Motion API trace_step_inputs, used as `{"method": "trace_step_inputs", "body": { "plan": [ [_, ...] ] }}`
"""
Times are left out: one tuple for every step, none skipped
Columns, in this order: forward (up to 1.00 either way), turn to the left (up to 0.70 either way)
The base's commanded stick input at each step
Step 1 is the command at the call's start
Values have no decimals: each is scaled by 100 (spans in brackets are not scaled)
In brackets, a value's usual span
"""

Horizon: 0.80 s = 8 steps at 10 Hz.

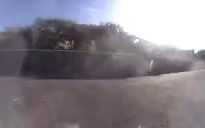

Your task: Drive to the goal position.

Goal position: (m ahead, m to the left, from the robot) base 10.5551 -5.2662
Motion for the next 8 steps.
{"method": "trace_step_inputs", "body": {
  "plan": [
    [0,-70],
    [0,-70],
    [0,-70],
    [0,-70],
    [0,-70],
    [0,-70],
    [0,-70],
    [0,-70]
  ]
}}
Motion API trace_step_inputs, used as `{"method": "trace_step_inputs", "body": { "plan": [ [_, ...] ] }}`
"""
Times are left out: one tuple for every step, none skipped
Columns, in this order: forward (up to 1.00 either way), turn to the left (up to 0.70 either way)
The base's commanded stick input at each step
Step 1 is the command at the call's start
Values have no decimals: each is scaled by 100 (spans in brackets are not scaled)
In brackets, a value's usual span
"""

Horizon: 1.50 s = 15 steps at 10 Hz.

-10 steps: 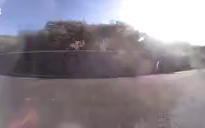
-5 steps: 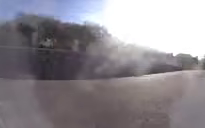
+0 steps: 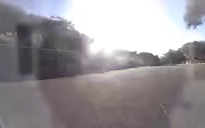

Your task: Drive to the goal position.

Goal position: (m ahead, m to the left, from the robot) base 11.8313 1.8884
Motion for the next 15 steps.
{"method": "trace_step_inputs", "body": {
  "plan": [
    [0,-70],
    [0,-70],
    [0,-70],
    [0,-70],
    [0,-70],
    [0,0],
    [0,0],
    [70,0],
    [70,0],
    [70,0],
    [70,0],
    [70,0],
    [70,0],
    [70,0],
    [70,0]
  ]
}}
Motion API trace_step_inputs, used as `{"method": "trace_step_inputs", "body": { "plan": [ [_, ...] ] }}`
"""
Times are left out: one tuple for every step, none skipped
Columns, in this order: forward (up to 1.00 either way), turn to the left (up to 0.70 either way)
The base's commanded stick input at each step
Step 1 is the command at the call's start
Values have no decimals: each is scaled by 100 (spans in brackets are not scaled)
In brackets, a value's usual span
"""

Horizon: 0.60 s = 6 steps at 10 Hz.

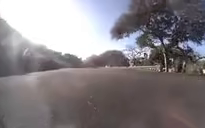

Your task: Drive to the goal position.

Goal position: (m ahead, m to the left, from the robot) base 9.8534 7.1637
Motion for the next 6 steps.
{"method": "trace_step_inputs", "body": {
  "plan": [
    [70,0],
    [70,0],
    [70,0],
    [70,0],
    [70,0],
    [70,0]
  ]
}}
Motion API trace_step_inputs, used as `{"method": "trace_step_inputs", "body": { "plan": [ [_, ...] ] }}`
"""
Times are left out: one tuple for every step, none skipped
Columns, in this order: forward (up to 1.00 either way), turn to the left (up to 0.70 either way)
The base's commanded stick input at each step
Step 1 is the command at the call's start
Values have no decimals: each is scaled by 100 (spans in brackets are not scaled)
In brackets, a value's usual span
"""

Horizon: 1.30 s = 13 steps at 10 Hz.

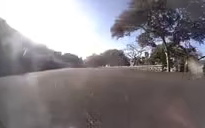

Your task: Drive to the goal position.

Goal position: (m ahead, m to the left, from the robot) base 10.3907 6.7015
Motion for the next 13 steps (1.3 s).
{"method": "trace_step_inputs", "body": {
  "plan": [
    [70,0],
    [70,35],
    [70,35],
    [70,35],
    [70,35],
    [70,35],
    [70,0],
    [70,0],
    [70,0],
    [70,0],
    [70,0],
    [70,0],
    [70,0]
  ]
}}
